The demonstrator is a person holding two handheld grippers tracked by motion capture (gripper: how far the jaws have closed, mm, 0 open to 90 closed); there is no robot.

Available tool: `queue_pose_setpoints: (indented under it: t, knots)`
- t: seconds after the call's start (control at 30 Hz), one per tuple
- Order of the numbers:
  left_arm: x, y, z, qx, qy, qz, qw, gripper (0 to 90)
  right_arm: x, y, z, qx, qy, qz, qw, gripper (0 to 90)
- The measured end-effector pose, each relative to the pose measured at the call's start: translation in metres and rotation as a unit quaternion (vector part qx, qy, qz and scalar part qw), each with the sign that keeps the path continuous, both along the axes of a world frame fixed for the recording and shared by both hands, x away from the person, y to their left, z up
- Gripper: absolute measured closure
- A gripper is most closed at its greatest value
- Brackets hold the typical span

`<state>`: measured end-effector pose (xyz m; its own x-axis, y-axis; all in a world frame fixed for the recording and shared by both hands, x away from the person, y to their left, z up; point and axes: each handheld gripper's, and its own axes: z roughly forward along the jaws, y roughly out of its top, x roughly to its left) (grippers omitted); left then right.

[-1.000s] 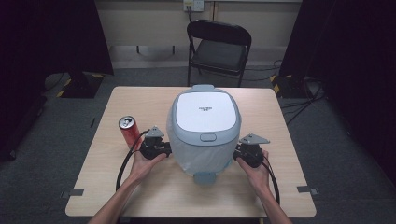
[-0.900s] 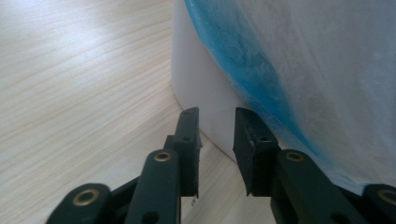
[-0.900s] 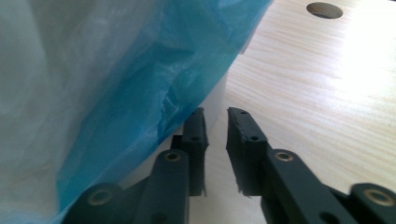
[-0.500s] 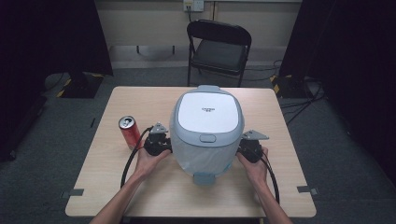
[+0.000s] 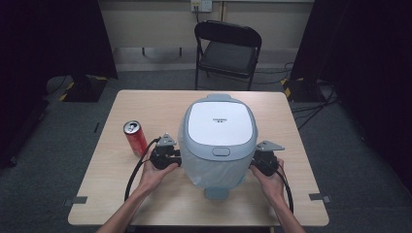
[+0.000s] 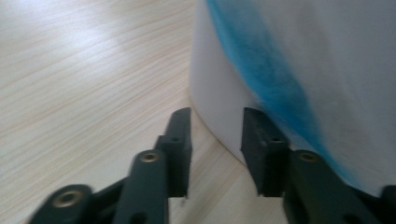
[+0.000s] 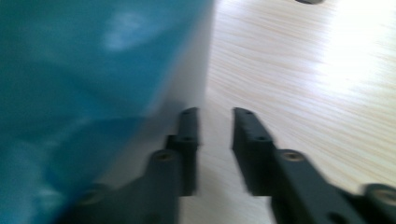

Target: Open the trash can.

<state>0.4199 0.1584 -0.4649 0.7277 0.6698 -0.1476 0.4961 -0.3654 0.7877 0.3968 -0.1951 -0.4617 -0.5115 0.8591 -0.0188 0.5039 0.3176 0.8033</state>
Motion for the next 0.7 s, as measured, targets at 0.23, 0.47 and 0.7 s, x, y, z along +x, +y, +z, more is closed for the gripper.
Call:
queue_pose_setpoints:
  t: [0.23, 0.47, 0.7]
  knots:
    - [-0.003, 0.008, 0.000, -0.018, 0.005, 0.003, 0.9998, 51.3, -0.009, -0.017, -0.009, -0.006, 0.032, -0.014, 0.9994, 39.6]
    - [-0.013, 0.028, 0.016, -0.043, 0.003, 0.005, 0.9991, 43.3, -0.028, -0.035, -0.029, -0.030, 0.061, -0.021, 0.9975, 29.5]
    - [-0.025, 0.044, 0.045, -0.058, -0.033, 0.006, 0.9977, 39.0, -0.037, -0.037, -0.036, -0.022, 0.044, -0.026, 0.9985, 27.6]
